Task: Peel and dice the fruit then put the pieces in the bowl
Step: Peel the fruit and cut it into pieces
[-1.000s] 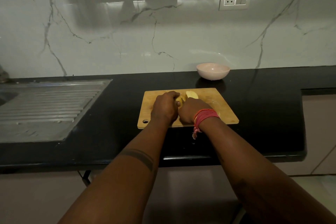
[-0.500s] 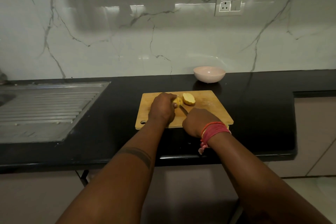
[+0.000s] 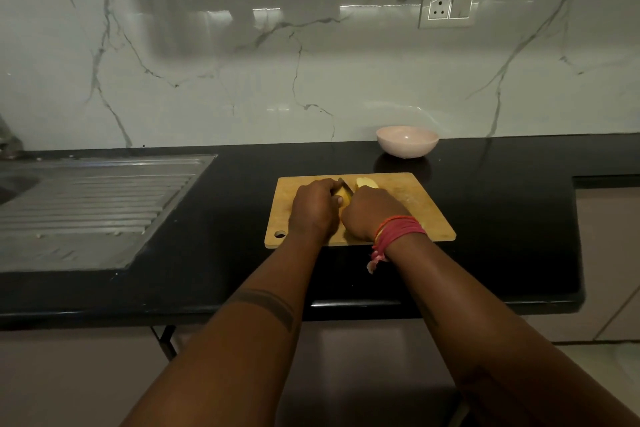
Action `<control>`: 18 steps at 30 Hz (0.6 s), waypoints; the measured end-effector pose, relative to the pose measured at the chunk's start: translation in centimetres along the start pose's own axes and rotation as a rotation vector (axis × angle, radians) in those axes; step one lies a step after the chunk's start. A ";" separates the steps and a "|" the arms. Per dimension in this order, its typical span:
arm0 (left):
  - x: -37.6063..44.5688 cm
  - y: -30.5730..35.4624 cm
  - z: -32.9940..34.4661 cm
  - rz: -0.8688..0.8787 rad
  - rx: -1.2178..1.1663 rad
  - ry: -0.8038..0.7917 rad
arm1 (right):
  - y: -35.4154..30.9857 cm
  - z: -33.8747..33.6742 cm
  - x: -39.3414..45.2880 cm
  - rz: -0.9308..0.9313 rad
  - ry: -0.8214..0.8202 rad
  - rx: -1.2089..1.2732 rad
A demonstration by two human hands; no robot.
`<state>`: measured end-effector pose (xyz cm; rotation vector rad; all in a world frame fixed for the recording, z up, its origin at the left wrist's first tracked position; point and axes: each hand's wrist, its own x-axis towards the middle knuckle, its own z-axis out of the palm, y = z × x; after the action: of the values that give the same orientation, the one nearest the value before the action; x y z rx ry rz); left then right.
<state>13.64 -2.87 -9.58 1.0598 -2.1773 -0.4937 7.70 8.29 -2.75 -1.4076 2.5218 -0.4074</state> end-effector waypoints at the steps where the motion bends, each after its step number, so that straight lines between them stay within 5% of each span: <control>1: 0.0 -0.1 0.1 0.008 0.000 0.001 | -0.1 0.1 0.4 0.001 0.003 -0.006; 9: 0.1 -0.3 0.3 0.066 0.028 0.014 | -0.9 0.5 1.9 -0.073 0.045 -0.002; 18: 0.0 -0.1 0.1 0.011 -0.008 0.016 | 0.2 0.5 0.0 -0.030 -0.085 -0.014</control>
<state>13.59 -2.96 -9.71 1.0440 -2.1647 -0.4874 7.70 8.30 -3.29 -1.4382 2.4431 -0.3291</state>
